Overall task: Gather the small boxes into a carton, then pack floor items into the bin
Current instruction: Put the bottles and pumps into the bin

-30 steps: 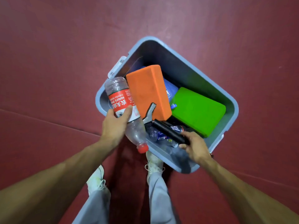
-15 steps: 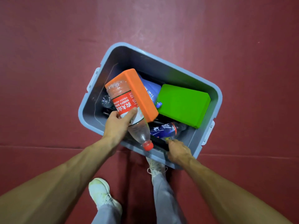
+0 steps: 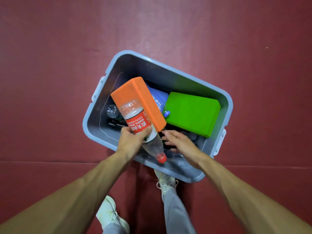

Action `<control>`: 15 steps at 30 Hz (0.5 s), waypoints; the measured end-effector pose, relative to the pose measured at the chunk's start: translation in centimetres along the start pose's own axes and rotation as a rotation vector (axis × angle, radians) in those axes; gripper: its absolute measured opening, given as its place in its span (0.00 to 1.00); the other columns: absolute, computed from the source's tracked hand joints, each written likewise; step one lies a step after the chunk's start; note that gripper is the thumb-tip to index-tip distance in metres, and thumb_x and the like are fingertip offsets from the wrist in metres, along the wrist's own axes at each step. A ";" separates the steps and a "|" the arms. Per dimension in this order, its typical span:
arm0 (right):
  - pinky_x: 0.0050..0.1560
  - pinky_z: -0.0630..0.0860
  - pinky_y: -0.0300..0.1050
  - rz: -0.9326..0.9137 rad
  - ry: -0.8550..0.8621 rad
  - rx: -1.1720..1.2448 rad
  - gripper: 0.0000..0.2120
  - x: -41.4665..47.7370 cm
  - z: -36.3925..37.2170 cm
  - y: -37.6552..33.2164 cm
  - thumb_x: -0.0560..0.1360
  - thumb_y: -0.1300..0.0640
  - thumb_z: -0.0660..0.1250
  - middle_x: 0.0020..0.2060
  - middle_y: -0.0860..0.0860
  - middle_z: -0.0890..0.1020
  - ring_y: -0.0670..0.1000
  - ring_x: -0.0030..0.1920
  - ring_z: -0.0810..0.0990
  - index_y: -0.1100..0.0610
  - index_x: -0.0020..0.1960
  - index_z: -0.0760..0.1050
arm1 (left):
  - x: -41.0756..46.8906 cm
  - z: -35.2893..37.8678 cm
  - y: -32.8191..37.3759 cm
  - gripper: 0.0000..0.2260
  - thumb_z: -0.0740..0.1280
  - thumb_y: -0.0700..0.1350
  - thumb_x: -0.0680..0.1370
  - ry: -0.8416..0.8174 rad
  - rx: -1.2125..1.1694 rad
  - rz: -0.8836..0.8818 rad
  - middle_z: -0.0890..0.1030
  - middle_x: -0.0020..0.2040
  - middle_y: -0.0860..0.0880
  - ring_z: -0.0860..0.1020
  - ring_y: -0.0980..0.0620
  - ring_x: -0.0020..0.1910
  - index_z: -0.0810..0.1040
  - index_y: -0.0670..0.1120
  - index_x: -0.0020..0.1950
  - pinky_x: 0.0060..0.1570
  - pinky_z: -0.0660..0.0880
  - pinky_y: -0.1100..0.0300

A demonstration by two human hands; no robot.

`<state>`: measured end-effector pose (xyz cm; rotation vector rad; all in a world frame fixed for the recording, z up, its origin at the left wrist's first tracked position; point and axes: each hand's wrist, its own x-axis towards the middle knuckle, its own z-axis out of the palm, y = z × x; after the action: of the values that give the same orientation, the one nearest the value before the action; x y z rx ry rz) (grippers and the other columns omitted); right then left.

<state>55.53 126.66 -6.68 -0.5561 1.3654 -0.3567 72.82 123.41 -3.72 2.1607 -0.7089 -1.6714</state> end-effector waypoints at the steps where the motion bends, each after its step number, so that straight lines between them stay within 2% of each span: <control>1: 0.47 0.73 0.33 -0.048 -0.029 -0.022 0.10 -0.3 -0.7 -0.1 0.78 0.49 0.62 0.50 0.40 0.81 0.38 0.50 0.79 0.46 0.58 0.74 | 0.0 0.9 0.4 0.24 0.75 0.52 0.70 -0.041 0.001 0.017 0.83 0.54 0.47 0.81 0.53 0.46 0.74 0.43 0.60 0.46 0.77 0.58; 3: 0.44 0.74 0.32 -0.098 -0.007 -0.008 0.11 -0.6 -2.1 -0.4 0.75 0.54 0.67 0.49 0.43 0.81 0.38 0.47 0.80 0.48 0.58 0.75 | -0.2 2.9 1.4 0.21 0.74 0.51 0.71 -0.115 -0.024 0.020 0.83 0.55 0.48 0.81 0.53 0.47 0.75 0.45 0.60 0.46 0.76 0.60; 5: 0.48 0.76 0.40 -0.106 0.122 -0.006 0.15 -0.6 -3.7 -0.5 0.73 0.58 0.70 0.52 0.51 0.80 0.47 0.48 0.79 0.51 0.59 0.74 | -0.5 4.5 2.6 0.19 0.73 0.47 0.72 -0.198 -0.068 0.005 0.83 0.55 0.48 0.81 0.53 0.49 0.74 0.47 0.62 0.47 0.76 0.63; 7: 0.50 0.76 0.44 -0.100 0.228 -0.005 0.16 -0.9 -5.3 -0.7 0.74 0.62 0.70 0.51 0.54 0.79 0.51 0.49 0.78 0.55 0.60 0.75 | -0.9 5.1 3.8 0.25 0.73 0.48 0.72 -0.233 -0.036 -0.027 0.81 0.54 0.51 0.80 0.52 0.53 0.69 0.48 0.66 0.51 0.74 0.62; 9: 0.46 0.76 0.43 -0.086 0.289 0.010 0.13 -1.2 -6.7 -0.8 0.75 0.64 0.67 0.48 0.53 0.79 0.51 0.47 0.77 0.58 0.59 0.76 | -0.9 4.7 4.6 0.38 0.72 0.53 0.69 -0.208 0.029 -0.071 0.78 0.60 0.50 0.77 0.50 0.60 0.61 0.47 0.74 0.61 0.71 0.56; 10: 0.44 0.75 0.42 -0.070 0.312 -0.002 0.12 -1.5 -7.3 -0.8 0.75 0.64 0.66 0.47 0.54 0.78 0.52 0.47 0.77 0.59 0.58 0.76 | -0.9 4.1 5.1 0.38 0.71 0.53 0.69 -0.193 0.054 -0.080 0.77 0.62 0.49 0.76 0.50 0.61 0.60 0.47 0.75 0.63 0.69 0.53; 12: 0.42 0.75 0.44 -0.024 0.345 -0.033 0.10 -1.9 -8.1 -0.5 0.75 0.65 0.66 0.45 0.56 0.79 0.53 0.45 0.78 0.58 0.55 0.77 | -1.2 2.5 6.3 0.29 0.69 0.50 0.73 -0.165 0.101 -0.067 0.78 0.60 0.48 0.77 0.49 0.58 0.66 0.46 0.72 0.62 0.69 0.50; 15: 0.49 0.77 0.53 0.059 0.406 -0.084 0.07 -2.5 -8.7 0.4 0.74 0.62 0.67 0.41 0.54 0.80 0.53 0.43 0.79 0.50 0.46 0.77 | -1.5 -0.2 7.7 0.20 0.68 0.48 0.74 -0.115 0.163 -0.044 0.79 0.54 0.48 0.79 0.50 0.50 0.74 0.44 0.64 0.60 0.72 0.50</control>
<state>46.57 126.87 -5.78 -0.5292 1.7905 -0.3786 71.30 117.85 1.62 2.2171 -0.8635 -1.8304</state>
